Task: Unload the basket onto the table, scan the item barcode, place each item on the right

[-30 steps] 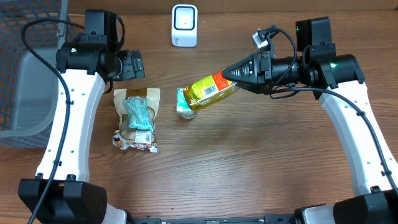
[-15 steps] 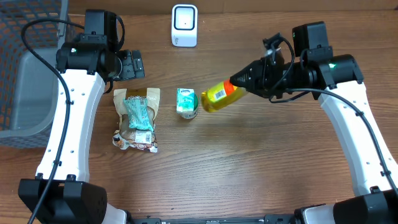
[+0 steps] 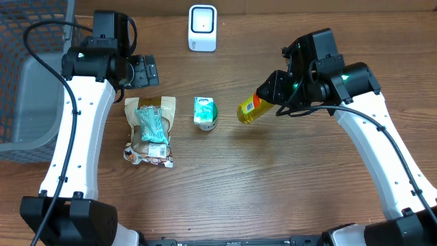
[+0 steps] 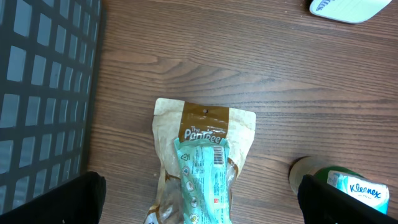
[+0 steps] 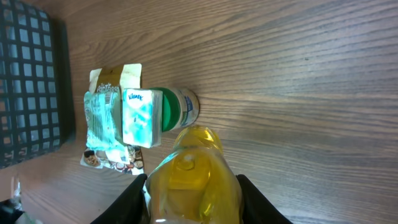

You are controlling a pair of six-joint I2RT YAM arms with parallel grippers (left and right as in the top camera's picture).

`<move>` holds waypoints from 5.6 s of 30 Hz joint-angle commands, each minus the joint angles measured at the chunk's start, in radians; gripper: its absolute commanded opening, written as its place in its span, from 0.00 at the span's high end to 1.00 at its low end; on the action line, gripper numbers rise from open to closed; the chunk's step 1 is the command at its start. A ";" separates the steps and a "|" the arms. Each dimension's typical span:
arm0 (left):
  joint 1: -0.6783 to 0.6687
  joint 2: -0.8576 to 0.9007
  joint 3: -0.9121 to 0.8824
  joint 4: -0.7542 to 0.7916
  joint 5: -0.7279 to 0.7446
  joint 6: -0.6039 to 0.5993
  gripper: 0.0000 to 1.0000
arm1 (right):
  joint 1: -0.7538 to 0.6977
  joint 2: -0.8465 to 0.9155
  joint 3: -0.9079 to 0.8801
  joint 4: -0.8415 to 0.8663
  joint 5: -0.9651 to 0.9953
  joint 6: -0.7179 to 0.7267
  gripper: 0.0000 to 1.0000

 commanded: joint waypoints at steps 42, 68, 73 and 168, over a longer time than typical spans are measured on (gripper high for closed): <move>-0.006 -0.003 0.021 0.002 -0.013 0.019 0.00 | 0.193 -0.008 0.035 0.117 0.355 -0.057 0.97; -0.006 -0.003 0.021 0.002 -0.013 0.019 0.01 | 0.177 0.123 0.391 0.264 0.417 -0.252 0.96; -0.006 -0.003 0.021 0.002 -0.013 0.019 0.00 | 0.178 0.247 0.390 0.442 0.417 -0.413 0.96; -0.006 -0.003 0.021 0.002 -0.013 0.019 0.00 | -0.109 0.397 0.390 -0.018 0.581 -0.439 0.96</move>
